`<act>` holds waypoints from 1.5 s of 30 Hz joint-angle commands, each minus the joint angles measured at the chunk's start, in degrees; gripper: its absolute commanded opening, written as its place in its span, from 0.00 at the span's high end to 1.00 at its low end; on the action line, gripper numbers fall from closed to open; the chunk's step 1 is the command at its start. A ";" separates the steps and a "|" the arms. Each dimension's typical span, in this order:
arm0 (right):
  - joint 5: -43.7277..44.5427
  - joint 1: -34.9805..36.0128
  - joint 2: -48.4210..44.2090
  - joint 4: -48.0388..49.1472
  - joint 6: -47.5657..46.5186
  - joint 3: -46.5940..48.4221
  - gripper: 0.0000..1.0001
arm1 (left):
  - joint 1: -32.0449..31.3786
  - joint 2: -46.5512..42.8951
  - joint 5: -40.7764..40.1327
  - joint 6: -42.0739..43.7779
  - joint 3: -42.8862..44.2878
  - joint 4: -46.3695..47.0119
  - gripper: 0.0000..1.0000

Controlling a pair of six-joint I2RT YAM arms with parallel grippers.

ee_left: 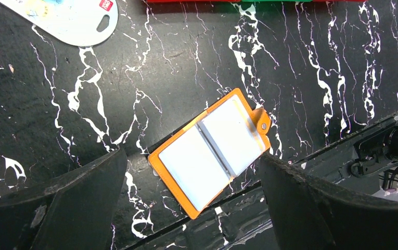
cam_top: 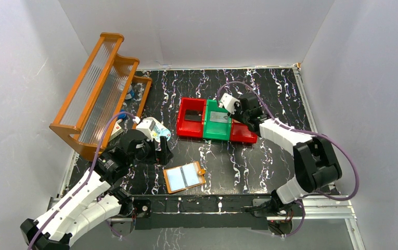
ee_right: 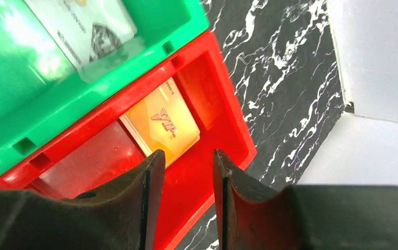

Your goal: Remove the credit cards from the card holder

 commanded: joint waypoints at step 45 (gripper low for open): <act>-4.57 39.43 0.15 -6.56 103.90 -2.80 0.46 | 0.16 11.44 7.61 -19.25 -15.66 10.79 0.30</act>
